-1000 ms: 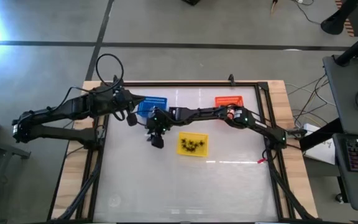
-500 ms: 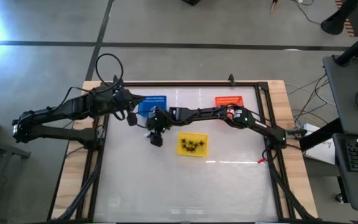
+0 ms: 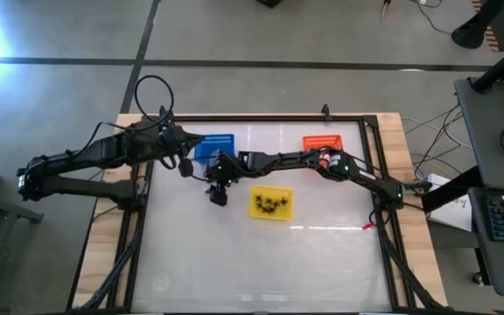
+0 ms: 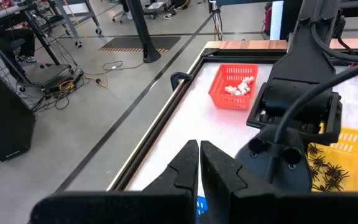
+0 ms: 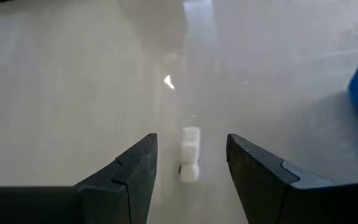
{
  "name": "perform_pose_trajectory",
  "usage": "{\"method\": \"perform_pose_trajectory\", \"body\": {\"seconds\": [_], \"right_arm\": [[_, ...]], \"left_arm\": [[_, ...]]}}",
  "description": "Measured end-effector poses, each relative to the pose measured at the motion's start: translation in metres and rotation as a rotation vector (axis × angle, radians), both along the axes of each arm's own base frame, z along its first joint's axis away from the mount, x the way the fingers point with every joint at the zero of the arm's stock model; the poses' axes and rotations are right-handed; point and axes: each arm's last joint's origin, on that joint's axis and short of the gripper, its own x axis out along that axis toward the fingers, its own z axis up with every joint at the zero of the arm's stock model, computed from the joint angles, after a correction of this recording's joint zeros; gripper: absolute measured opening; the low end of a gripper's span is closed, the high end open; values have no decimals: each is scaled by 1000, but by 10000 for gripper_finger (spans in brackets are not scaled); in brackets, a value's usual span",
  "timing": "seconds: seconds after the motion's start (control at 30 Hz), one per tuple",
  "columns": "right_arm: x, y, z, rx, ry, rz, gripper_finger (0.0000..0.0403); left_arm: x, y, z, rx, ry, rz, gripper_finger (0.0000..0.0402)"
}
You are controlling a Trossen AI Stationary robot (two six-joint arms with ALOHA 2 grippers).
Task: Sort Halloween decoration
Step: Put the white skeleton toy into the orange bin
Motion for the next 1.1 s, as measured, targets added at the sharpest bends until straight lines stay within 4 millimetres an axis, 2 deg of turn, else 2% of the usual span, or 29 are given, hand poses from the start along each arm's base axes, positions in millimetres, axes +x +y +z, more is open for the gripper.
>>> {"method": "perform_pose_trajectory", "body": {"seconds": [0.2, 0.43, 0.57, 0.73, 0.93, 1.1], "right_arm": [[-1, 9, -8, 1, -2, 23, 185], [-4, 8, -19, -18, 5, -2, 185], [-2, 7, -33, -10, 18, -25, 185], [1, 8, -37, 16, 14, -14, 176], [2, 5, -36, 21, 14, -27, 131], [0, 4, -37, 29, 33, -36, 57]], "left_arm": [[0, 0, 0, 0, 0, 0, 0], [0, 0, 0, 0, -1, 0, 0], [0, 0, 0, 1, -2, 0, 0], [0, 0, 0, 1, 0, 0, 0], [0, 0, 0, 0, 1, 0, 0], [0, 0, 0, 0, 2, 0, 0]]}}
